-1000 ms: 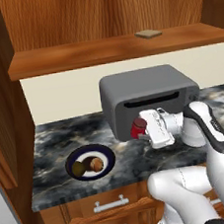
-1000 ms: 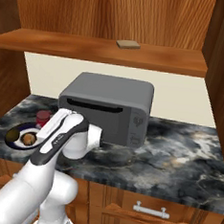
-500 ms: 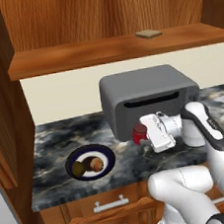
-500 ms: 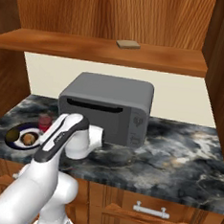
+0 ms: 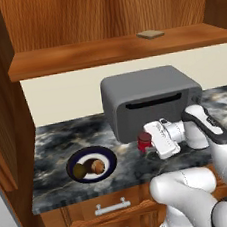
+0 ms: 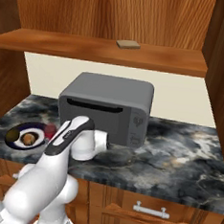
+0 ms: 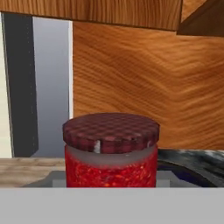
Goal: Pick the avocado and bread from the counter and place them on the plate. Then pick the jam from the cabinet and place it next to the plate. Lastly close the cabinet door.
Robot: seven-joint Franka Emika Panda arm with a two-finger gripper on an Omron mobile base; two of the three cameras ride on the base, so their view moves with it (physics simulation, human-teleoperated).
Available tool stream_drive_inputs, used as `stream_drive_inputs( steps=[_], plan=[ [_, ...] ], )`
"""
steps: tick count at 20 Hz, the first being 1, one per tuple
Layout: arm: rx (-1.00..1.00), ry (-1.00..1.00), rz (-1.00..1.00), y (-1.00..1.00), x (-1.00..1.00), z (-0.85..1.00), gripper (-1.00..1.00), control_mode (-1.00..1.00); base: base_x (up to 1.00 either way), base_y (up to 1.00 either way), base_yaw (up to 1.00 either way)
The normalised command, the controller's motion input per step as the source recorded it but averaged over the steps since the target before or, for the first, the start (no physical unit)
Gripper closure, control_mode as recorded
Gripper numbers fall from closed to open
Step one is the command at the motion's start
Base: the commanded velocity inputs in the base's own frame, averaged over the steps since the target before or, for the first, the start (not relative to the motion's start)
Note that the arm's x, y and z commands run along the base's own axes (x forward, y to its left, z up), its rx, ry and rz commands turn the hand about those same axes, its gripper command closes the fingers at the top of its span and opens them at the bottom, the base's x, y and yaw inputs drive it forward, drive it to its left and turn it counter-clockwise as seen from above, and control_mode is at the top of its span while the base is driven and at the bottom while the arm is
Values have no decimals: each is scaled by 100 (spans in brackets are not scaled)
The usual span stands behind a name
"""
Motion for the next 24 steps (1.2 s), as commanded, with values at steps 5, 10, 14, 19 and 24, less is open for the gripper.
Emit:
stream_drive_inputs(
  steps=[5, 10, 14, 19, 24],
  plan=[
    [0, 0, 0, 11, 0, -68, 100, -100, 0, 0, 0],
    [6, 0, 0, 33, 13, -47, -100, -100, 0, 0, 0],
    [16, -2, -7, 34, 33, -30, -100, -100, 0, 0, 0],
    [19, -3, -12, 1, 18, -7, -100, -100, 0, 0, 0],
    [24, 0, -19, 0, -33, 16, -100, -100, 0, 0, 0]
  ],
)
